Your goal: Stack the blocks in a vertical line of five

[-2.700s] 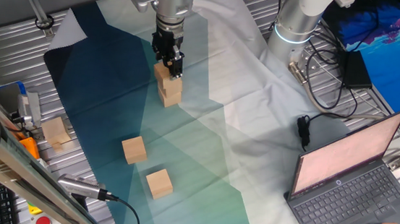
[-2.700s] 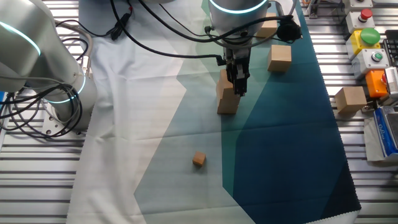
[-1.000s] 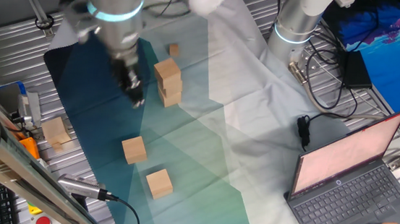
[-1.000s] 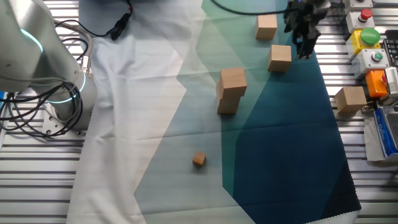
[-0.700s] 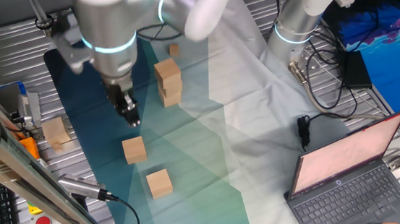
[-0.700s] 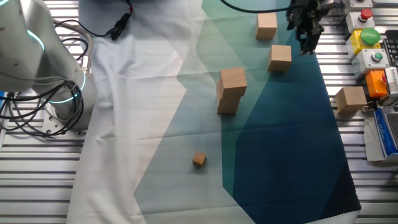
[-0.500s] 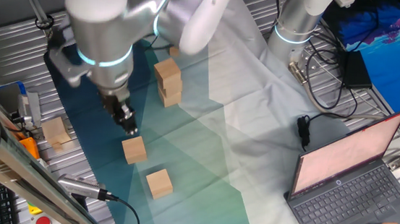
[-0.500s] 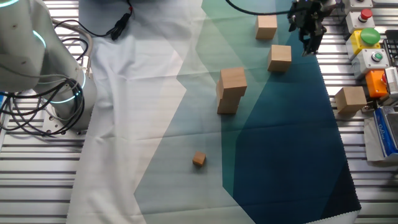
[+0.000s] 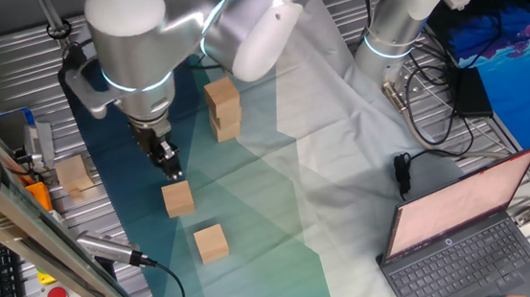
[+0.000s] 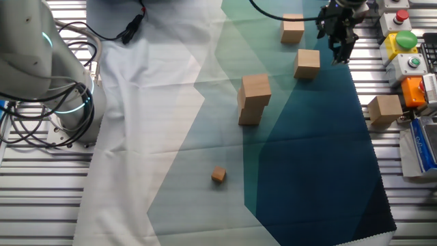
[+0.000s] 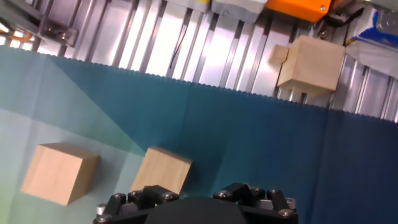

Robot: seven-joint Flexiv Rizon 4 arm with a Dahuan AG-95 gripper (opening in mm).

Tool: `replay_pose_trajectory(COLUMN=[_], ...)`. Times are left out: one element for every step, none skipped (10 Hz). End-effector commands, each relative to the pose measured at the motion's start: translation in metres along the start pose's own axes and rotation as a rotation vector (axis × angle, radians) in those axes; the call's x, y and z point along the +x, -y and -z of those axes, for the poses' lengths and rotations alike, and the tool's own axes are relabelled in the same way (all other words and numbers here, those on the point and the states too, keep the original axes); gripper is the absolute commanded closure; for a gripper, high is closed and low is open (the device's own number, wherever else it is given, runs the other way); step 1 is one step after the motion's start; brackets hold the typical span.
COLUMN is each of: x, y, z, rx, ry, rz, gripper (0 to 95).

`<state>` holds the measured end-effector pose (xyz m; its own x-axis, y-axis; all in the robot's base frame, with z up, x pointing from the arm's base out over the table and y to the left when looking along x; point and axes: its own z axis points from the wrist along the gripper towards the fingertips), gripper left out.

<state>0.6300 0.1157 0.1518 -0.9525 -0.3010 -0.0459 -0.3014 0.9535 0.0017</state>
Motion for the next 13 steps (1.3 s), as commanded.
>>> replay_pose_trajectory(x=[-0.0033, -0.0033, -0.0033, -0.0033, -0.0033, -0.0033, -0.0033, -0.0033, -0.0033, -0.0033, -0.0033, -0.0033, -0.0033], y=[-0.0006, -0.0006, -0.0006, -0.0006, -0.0006, -0.0006, -0.0006, -0.0006, -0.0006, -0.0006, -0.0006, -0.0006, -0.0006], z=[-0.0007, -0.0007, -0.0007, -0.0007, -0.0007, -0.0007, -0.0007, -0.0007, -0.0007, -0.0007, -0.0007, -0.0007, -0.0007], rx=[-0.007, -0.016, -0.024, -0.03, -0.027, -0.024, -0.022, -0.018, -0.014, -0.015, -0.018, -0.011, -0.015], ry=[-0.018, -0.037, -0.048, -0.055, -0.054, -0.049, -0.043, -0.045, -0.047, -0.048, -0.044, -0.047, -0.049], rz=[-0.012, -0.036, -0.059, -0.097, -0.121, -0.128, -0.119, -0.126, -0.126, -0.124, -0.119, -0.121, -0.117], gripper=[19.0, 19.0, 19.0, 19.0, 19.0, 19.0, 19.0, 19.0, 19.0, 19.0, 19.0, 19.0, 19.0])
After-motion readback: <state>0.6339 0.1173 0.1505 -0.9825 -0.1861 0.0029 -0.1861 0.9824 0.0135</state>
